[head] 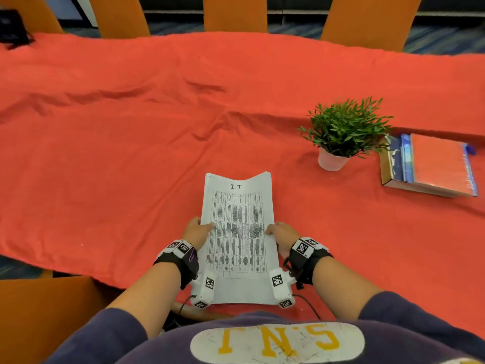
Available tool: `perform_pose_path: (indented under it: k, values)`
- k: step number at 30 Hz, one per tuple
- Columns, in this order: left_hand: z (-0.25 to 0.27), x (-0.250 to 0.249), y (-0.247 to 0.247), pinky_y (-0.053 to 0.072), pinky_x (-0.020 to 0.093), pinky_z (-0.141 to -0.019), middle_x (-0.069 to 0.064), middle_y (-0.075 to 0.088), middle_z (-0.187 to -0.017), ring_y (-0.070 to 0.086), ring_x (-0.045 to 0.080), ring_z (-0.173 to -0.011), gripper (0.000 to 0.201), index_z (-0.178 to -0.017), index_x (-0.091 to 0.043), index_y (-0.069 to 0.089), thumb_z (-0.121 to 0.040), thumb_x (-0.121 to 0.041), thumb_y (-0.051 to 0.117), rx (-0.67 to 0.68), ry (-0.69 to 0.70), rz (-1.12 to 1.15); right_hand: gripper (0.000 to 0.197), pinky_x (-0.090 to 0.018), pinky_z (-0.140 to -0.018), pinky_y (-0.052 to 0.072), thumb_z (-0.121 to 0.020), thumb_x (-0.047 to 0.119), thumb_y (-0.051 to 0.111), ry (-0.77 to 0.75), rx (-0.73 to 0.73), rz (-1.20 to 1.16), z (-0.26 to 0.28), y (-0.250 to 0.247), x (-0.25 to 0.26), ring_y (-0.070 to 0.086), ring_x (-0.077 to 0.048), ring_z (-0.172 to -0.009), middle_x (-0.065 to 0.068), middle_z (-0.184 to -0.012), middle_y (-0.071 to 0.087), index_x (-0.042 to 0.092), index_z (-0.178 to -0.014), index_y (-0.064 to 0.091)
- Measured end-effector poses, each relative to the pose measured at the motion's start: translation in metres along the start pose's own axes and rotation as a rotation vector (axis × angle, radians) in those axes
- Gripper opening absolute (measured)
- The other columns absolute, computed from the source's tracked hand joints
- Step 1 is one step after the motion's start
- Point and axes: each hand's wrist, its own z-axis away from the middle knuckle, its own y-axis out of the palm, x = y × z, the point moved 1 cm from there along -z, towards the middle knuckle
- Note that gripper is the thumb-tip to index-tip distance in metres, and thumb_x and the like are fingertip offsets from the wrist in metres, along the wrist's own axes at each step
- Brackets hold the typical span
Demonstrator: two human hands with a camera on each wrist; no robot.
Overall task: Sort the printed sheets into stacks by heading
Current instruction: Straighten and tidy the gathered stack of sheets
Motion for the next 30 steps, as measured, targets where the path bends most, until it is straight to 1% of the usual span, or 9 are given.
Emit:
perform_pose_path:
  k: [2,4,6,12,16,19,22,25,30]
  values:
    - [0.012,-0.02,0.024,0.05,0.045,-0.092,0.009,0.064,-0.111,0.062,0.027,-0.1,0.022,-0.111,-0.009,0.055,-0.091,-0.017,0.059,0.029,0.075,0.038,0.014,-0.036,-0.085,0.046,-0.078,0.017,0.063,-0.023,-0.052,-0.047,0.008,-0.029,-0.001,0.055,-0.024,-0.099,-0.01,-0.107,0.057,0.012,-0.09,0.059]
    - [0.029,-0.044,0.053,0.049,0.038,-0.086,0.004,0.062,-0.111,0.061,0.023,-0.097,0.019,-0.11,-0.014,0.052,-0.092,-0.013,0.057,0.064,0.168,0.083,0.049,-0.041,-0.093,0.049,-0.072,0.023,0.072,-0.056,-0.095,-0.086,0.019,-0.065,-0.005,0.061,-0.031,-0.105,-0.011,-0.114,0.063,0.005,-0.115,0.056]
    - [0.048,-0.067,0.085,0.046,0.032,-0.081,0.001,0.061,-0.111,0.06,0.021,-0.097,0.023,-0.114,-0.014,0.05,-0.092,-0.01,0.056,0.115,0.243,0.111,0.054,-0.048,-0.095,0.05,-0.072,0.016,0.077,-0.106,-0.122,-0.148,0.031,-0.106,-0.014,0.064,-0.032,-0.103,-0.013,-0.114,0.067,0.004,-0.12,0.056]
    - [0.107,-0.12,0.189,0.052,0.028,-0.074,0.004,0.066,-0.108,0.066,0.019,-0.089,0.024,-0.112,-0.012,0.048,-0.091,-0.002,0.054,0.306,0.376,0.137,0.037,-0.051,-0.095,0.05,-0.071,0.001,0.078,-0.196,-0.255,-0.246,0.078,-0.236,-0.046,0.067,-0.032,-0.1,-0.015,-0.112,0.07,0.011,-0.104,0.065]
    - [0.143,-0.142,0.246,0.053,0.037,-0.088,0.005,0.065,-0.109,0.065,0.019,-0.092,0.025,-0.108,-0.017,0.047,-0.091,0.001,0.051,0.363,0.465,0.119,0.03,-0.051,-0.095,0.049,-0.076,-0.008,0.07,-0.278,-0.376,-0.306,0.11,-0.291,-0.054,0.066,-0.035,-0.101,-0.021,-0.111,0.067,0.003,-0.104,0.064]
    - [0.16,-0.157,0.27,0.052,0.039,-0.088,0.005,0.066,-0.106,0.064,0.02,-0.095,0.026,-0.1,-0.022,0.048,-0.091,0.002,0.05,0.363,0.542,0.139,0.031,-0.046,-0.096,0.049,-0.077,-0.006,0.07,-0.405,-0.426,-0.284,0.123,-0.319,-0.054,0.065,-0.03,-0.1,-0.015,-0.107,0.068,0.008,-0.104,0.064]
    - [0.173,-0.17,0.282,0.05,0.027,-0.081,-0.002,0.066,-0.099,0.063,0.014,-0.092,0.033,-0.097,-0.025,0.051,-0.089,0.007,0.048,0.314,0.611,0.214,0.03,-0.045,-0.094,0.05,-0.076,-0.005,0.071,-0.558,-0.443,-0.285,0.133,-0.34,-0.05,0.067,-0.029,-0.1,-0.008,-0.101,0.071,0.013,-0.1,0.066]
    - [0.187,-0.178,0.284,0.051,0.017,-0.078,-0.005,0.066,-0.099,0.064,0.001,-0.087,0.037,-0.112,-0.014,0.05,-0.088,0.013,0.045,0.309,0.659,0.295,0.031,-0.038,-0.092,0.051,-0.075,-0.004,0.071,-0.669,-0.445,-0.245,0.14,-0.353,-0.045,0.067,-0.024,-0.098,-0.004,-0.1,0.072,0.014,-0.1,0.068]
    - [0.196,-0.175,0.296,0.048,0.036,-0.091,0.0,0.066,-0.104,0.062,0.015,-0.096,0.043,-0.119,-0.015,0.053,-0.081,0.006,0.054,0.256,0.66,0.383,0.035,-0.033,-0.086,0.052,-0.069,-0.004,0.078,-0.703,-0.336,-0.263,0.143,-0.364,-0.046,0.071,-0.01,-0.088,0.007,-0.089,0.076,0.02,-0.093,0.07]
